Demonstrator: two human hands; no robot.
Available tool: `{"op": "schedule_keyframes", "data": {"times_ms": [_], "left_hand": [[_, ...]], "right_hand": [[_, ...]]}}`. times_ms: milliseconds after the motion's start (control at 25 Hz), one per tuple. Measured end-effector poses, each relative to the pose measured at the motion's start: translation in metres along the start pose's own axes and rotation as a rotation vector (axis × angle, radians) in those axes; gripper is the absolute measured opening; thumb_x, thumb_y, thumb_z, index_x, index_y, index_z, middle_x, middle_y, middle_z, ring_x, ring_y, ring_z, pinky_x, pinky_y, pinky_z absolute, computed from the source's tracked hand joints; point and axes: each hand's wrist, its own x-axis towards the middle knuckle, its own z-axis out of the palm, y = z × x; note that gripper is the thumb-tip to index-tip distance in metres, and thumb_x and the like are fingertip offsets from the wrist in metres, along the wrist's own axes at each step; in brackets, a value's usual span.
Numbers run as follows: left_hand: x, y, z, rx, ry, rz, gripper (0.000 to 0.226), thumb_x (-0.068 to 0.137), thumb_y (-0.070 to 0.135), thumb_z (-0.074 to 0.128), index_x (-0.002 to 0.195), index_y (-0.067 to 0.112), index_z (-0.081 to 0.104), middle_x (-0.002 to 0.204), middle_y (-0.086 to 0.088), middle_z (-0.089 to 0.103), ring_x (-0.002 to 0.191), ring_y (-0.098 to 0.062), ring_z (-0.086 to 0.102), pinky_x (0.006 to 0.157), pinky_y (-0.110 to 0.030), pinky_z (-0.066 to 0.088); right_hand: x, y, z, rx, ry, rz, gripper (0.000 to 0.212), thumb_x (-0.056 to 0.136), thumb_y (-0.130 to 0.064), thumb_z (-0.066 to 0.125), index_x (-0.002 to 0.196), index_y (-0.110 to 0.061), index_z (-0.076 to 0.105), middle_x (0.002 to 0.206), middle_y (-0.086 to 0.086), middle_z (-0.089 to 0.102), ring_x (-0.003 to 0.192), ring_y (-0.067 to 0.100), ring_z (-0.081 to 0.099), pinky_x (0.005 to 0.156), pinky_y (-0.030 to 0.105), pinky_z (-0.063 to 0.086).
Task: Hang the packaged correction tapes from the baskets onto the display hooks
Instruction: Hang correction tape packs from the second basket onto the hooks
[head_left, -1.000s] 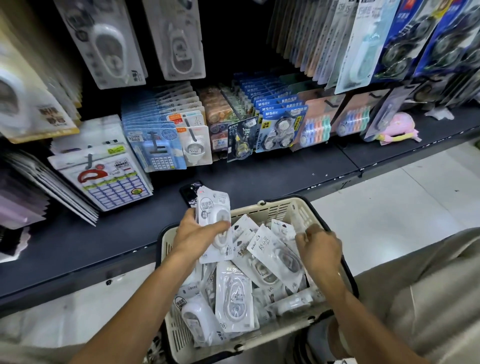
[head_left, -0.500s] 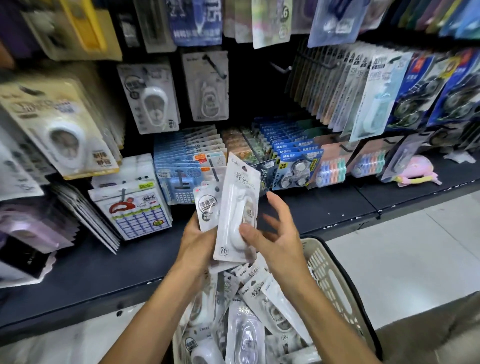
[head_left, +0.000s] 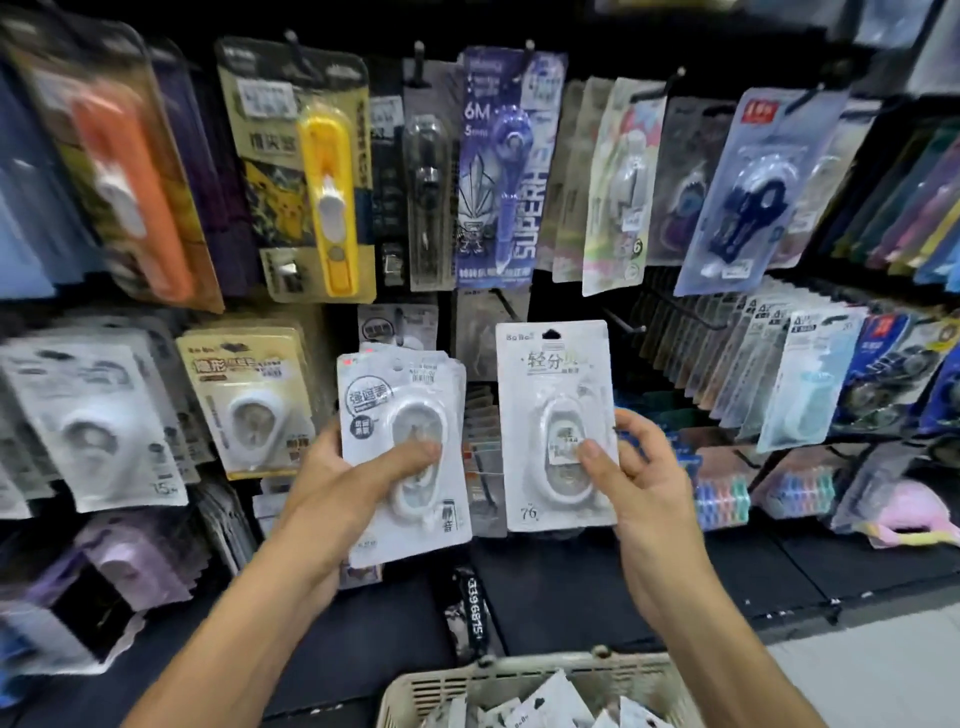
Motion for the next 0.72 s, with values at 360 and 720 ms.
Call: {"op": "schedule_keyframes", "data": {"times_ms": [360,720], "left_hand": [[-0.01,0.006,-0.008,-0.078,-0.069,0.017,0.067,0.043,0.038,0.091,0.106,0.025,0.073,0.101,-0.008,0.08,0.089,-0.031,0.078,0.079,-0.052,0.062],[-0.015,0.009,-0.014,-0.189,-0.032,0.026,0.073,0.044,0.043,0.095,0.111,0.028,0.072,0.106,-0.005,0.08,0.095,-0.029,0.077,0.078,-0.045,0.064]], "right_hand": [[0.017,-0.001,0.017,-0.312,0.108,0.055,0.017,0.093,-0.038,0.071,0.106,-0.036,0.06,0.1,-0.013,0.064,0.082,0.009,0.065,0.066,0.034,0.057],[-0.026,-0.008,0.096,-0.133,-0.356,0.012,0.043,0.071,-0.044,0.088,0.106,-0.026,0.072,0.09,0.006,0.078,0.08,0.021,0.074,0.064,0.031,0.059]]}}
